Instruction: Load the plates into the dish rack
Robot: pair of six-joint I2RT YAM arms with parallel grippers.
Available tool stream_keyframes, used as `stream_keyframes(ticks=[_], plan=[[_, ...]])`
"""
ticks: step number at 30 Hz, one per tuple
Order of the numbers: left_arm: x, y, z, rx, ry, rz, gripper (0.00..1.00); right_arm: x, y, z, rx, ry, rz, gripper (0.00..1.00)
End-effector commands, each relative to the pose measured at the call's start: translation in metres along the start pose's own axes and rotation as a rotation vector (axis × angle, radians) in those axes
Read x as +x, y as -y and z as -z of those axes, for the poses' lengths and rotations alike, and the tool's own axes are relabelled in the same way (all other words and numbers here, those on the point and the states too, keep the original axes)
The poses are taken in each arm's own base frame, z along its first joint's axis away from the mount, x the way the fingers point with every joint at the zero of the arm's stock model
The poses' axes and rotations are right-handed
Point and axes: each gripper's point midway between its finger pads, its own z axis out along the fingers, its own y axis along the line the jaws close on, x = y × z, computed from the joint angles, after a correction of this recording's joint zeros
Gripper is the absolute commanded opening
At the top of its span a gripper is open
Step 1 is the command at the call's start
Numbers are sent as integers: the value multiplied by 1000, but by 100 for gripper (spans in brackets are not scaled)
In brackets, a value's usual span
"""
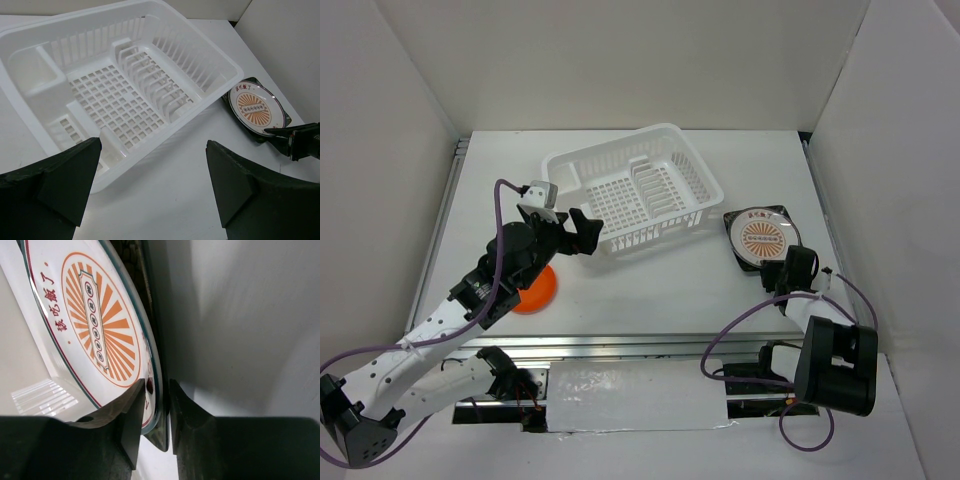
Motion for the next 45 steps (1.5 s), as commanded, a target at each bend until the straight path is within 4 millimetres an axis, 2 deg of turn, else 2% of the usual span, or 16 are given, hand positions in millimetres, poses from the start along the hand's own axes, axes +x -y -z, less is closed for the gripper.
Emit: stream_keyframes(ticks=[1,8,14,16,23,26,30,34,39,45], plan=[[-19,6,3,20,67,17,99,-6,-16,3,-66,17,6,34],[-19,6,4,24,65,18,99,-6,-24,13,-110,18,15,36],[-19,7,4,29,65,22,99,-9,-29,17,-134,30,29,23],[-19,7,4,31,64,22,100,-8,-29,17,-138,25,29,28],[-18,7,5,31,64,22,100,-1,-25,10,-131,-6,42,27],[-19,7,5,31,66,22,99,3,-23,9,-126,-32,50,31],[-18,9,4,37,62,22,100,3,-20,8,-121,-28,57,31],[-18,9,3,36,61,23,99,2,-19,7,-116,-24,64,37],[-18,10,3,39,60,24,99,1,-20,9,-117,-19,70,40],[-17,10,2,39,57,22,99,-1,-20,13,-125,-9,71,37]])
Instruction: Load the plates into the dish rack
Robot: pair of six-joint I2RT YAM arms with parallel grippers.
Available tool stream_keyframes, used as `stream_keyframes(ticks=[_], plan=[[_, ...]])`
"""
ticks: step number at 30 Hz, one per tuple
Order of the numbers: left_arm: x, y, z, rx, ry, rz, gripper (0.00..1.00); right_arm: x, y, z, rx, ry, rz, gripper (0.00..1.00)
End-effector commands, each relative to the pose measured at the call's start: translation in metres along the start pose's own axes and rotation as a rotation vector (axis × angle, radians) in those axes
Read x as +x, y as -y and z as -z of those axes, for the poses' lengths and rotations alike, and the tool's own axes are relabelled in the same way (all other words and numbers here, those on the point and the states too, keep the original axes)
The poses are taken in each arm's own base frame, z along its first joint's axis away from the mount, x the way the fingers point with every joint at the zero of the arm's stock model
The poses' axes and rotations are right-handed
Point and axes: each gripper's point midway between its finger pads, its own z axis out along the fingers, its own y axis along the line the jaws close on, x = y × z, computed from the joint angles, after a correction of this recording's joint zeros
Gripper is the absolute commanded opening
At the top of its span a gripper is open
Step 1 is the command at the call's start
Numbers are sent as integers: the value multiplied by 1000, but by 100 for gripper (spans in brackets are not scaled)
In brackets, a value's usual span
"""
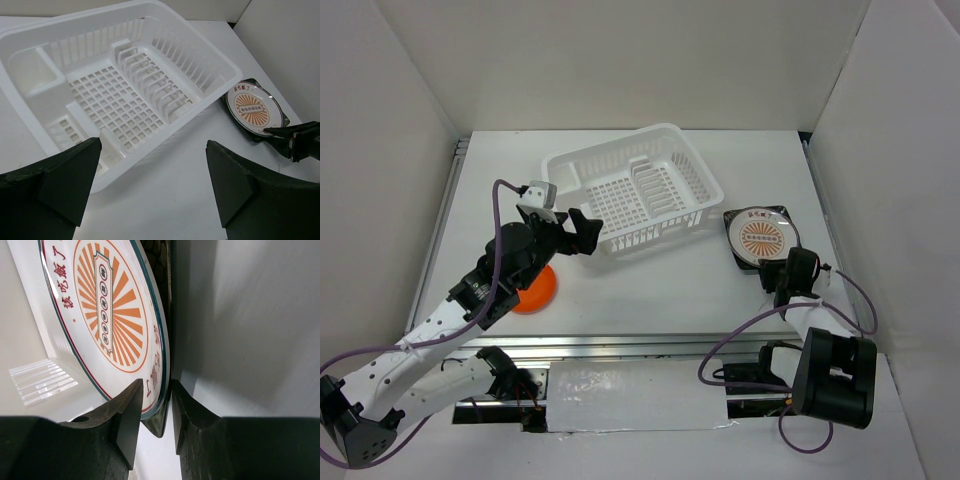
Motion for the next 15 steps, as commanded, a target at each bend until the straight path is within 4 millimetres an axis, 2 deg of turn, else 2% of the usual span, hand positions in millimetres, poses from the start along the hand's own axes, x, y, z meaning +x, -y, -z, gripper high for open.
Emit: stream_keyframes(ticks=[1,5,8,10,11,15], plan=[[-15,9,1,37,50,20,100,-8,-14,4,-62,34,2,36],[-14,10,0,40,49,22,99,-8,-14,6,-67,35,6,28],[-15,10,1,40,51,24,99,-12,-13,5,-59,57,5,26],[-15,10,1,40,49,25,99,-10,-11,5,-56,48,5,28],[-15,10,2,44,51,26,100,-10,-11,5,-56,45,6,33],[-16,10,3,45,55,27,99,-9,-11,6,-58,43,6,35]])
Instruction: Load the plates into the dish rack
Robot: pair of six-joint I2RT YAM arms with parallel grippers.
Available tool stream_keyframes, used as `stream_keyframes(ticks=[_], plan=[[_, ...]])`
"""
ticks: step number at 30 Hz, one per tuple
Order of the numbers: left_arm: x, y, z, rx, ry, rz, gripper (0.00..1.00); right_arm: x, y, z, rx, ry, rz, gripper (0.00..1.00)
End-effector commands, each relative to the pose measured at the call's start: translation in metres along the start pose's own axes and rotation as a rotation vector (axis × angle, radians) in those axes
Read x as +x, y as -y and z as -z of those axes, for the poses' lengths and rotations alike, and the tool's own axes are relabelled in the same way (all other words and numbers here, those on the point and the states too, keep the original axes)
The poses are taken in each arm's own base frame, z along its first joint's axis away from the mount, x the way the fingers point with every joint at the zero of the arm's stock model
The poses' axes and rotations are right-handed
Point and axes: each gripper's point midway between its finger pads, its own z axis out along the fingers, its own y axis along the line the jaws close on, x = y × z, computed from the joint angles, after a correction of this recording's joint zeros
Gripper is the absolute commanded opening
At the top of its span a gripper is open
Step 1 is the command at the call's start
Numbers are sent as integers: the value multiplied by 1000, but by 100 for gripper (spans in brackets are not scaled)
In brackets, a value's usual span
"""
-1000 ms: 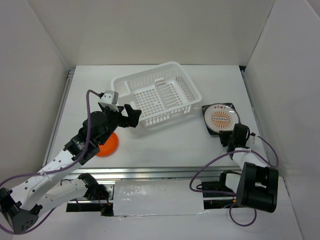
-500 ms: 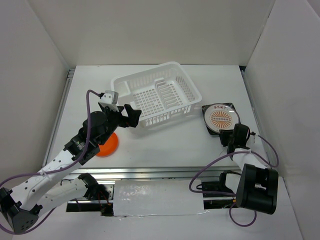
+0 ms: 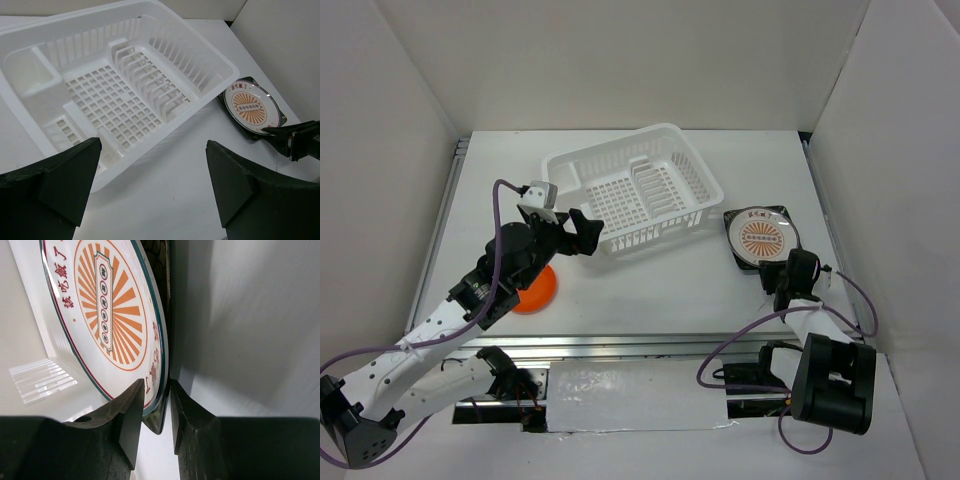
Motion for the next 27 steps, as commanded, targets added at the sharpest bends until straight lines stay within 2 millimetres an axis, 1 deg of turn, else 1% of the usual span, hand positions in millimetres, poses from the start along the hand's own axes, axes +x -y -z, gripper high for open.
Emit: stream_keyframes(ticks=[1,9,13,15,16,18,22,24,26,27], plan=[[-17,9,3,36,59,27,100,-8,-13,3,-54,32,-3,35],[-15,10,1,40,52,26,100,-8,-13,4,-62,34,-2,32],[-14,10,1,42,50,27,99,-7,-12,5,-68,33,-3,24],[-15,11,1,45,52,28,100,-7,-13,6,-71,34,0,23],[-14,11,0,45,49,29,100,-8,-13,6,-71,34,1,25],[-14,11,0,47,48,29,99,-8,-13,7,-70,34,4,33],[-13,12,-1,49,46,27,100,-8,-12,8,-69,35,3,38],[-12,12,-1,48,43,27,100,-9,-12,9,-70,39,1,37],[-13,12,-1,51,44,28,100,-10,-13,9,-80,48,0,32],[-13,12,-1,51,44,26,99,-11,-12,9,-77,51,2,31]])
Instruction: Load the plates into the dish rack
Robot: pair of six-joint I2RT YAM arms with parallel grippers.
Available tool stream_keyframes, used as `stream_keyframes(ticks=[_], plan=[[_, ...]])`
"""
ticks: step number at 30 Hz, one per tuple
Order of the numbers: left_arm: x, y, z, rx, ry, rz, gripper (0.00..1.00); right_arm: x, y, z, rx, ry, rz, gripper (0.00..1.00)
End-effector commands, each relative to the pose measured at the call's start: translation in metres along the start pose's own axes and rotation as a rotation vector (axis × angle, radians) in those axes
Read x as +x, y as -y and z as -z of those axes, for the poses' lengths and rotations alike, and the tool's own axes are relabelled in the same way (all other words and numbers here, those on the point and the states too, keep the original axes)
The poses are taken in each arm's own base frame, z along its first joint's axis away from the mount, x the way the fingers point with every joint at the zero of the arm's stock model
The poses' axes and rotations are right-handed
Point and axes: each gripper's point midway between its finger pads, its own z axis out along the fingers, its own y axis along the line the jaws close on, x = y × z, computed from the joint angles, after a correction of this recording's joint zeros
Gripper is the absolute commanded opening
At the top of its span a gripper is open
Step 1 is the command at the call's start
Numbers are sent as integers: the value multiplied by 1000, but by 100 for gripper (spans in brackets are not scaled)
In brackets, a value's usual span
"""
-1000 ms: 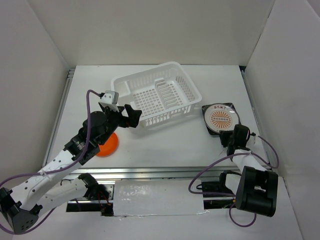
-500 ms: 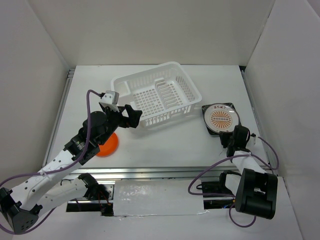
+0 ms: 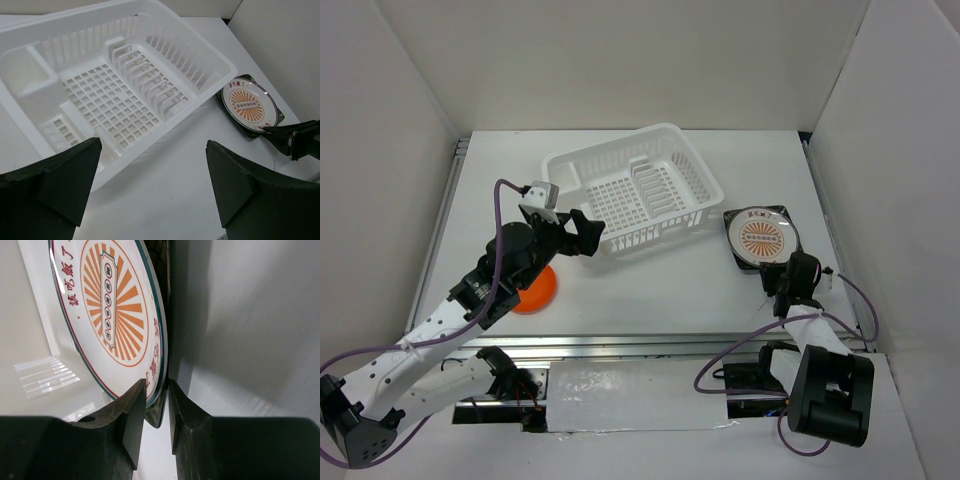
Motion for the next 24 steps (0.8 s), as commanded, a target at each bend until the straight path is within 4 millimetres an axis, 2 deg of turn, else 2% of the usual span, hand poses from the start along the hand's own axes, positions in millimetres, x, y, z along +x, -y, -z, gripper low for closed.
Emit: stream_keyframes(ticks=[1,4,7,11,13,24], plan=[[-13,9,-1,37,49,24,99,-10,-12,1,-48,42,0,31],[-15,9,0,35,54,24,100,-9,-10,-1,-34,35,-1,31],[-15,9,0,34,54,24,100,-8,-10,-3,-39,30,-4,25],[-15,9,0,34,56,28,99,-3,-10,-4,-52,5,-4,5],[-15,10,0,37,55,27,100,-4,-11,-3,-56,3,-5,0],[-15,10,-2,40,52,24,100,-9,-27,12,-102,20,5,0]])
